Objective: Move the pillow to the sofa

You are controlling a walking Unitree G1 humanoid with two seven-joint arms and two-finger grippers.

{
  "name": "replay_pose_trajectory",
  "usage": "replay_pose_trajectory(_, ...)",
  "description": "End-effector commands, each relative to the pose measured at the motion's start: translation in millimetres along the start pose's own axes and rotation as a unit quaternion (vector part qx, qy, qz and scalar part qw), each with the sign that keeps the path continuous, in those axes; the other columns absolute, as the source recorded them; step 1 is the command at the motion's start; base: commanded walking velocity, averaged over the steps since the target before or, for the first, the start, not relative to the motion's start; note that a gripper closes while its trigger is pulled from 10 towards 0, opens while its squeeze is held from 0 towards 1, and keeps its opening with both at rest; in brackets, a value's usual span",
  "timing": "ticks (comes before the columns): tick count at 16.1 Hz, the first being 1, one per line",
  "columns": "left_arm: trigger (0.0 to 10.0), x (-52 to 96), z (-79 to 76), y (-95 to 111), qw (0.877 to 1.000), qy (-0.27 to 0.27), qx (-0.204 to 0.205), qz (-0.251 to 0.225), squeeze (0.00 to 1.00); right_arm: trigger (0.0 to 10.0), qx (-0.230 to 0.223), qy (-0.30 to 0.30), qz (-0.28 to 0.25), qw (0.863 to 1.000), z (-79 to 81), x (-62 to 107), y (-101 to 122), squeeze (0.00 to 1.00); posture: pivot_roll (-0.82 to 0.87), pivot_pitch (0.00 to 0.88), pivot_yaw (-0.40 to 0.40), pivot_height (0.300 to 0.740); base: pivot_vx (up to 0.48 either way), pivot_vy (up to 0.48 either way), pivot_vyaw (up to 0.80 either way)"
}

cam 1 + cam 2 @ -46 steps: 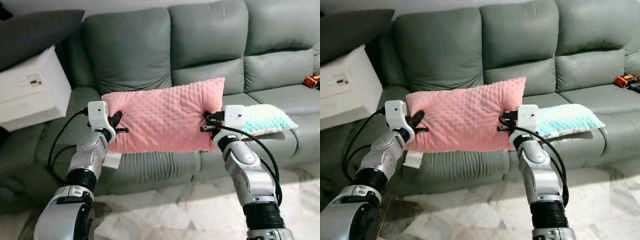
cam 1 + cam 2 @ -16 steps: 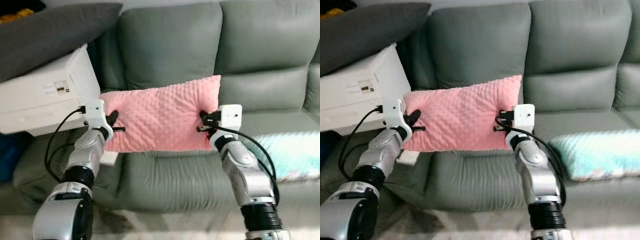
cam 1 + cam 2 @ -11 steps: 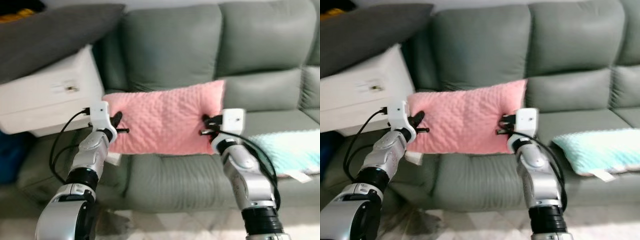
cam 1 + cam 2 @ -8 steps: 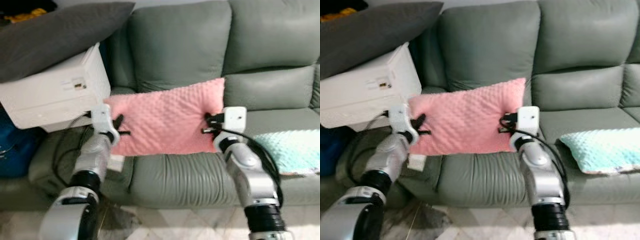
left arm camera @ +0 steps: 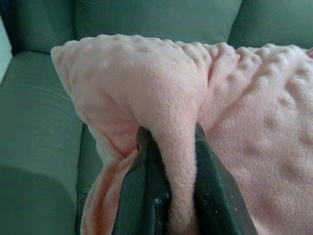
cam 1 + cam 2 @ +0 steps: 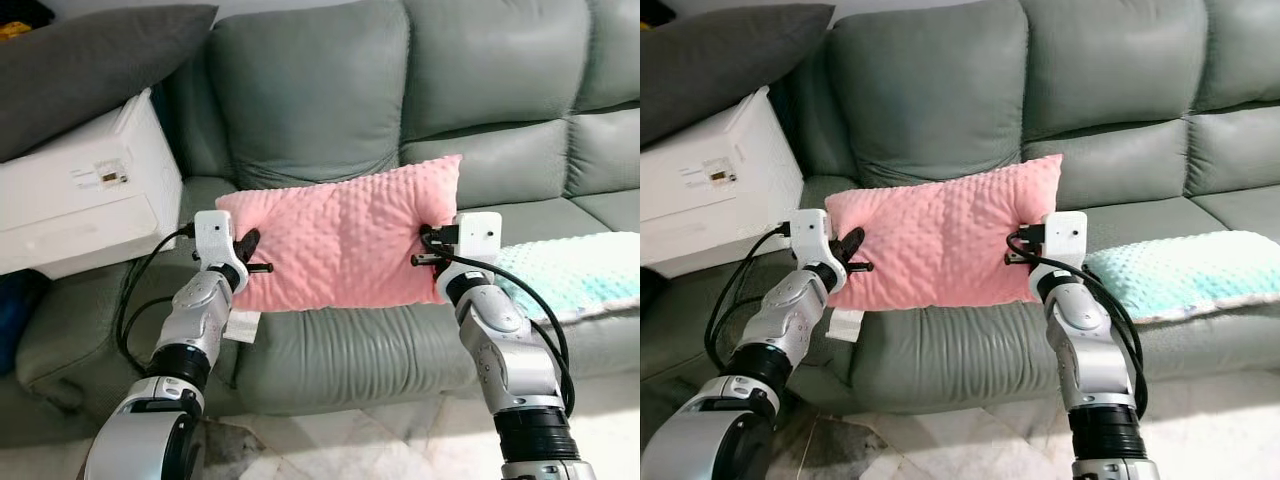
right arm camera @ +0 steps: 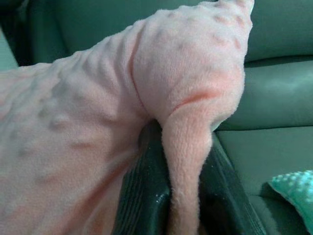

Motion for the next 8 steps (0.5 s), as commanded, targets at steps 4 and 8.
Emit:
replay_pose_trajectory(4, 10.0, 1.5, 2.8, 10.4, 1.0, -0.004, -0.001, -0.021, 0.0, 10.0, 0.0, 0.006, -0.015, 1.0, 4.5, -1.9, 8.6, 0.0, -0.13, 0.0, 0.086, 0.74, 0.323, 0.0, 0.0)
replay_pose_trajectory(8, 10.0, 2.2, 2.3, 9.1, 1.0, -0.008, 0.0, -0.018, 0.0, 10.0, -0.001, 0.009, -0.014, 1.0, 7.3, -1.5, 8.1, 0.0, -0.13, 0.0, 0.086, 0.74, 0.403, 0.0, 0.0)
Point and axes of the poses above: a point about 5 cm out from each wrist's last joint towards the gripper, its own x axis pointing back from the gripper into the wrist, its own y axis along the axis of the wrist's last joint, z = x × y, the point moved 2 cm from there along -x, pointing out of the wrist towards the gripper, and after that the axes turned 14 degrees about x, right-handed, at the moved point
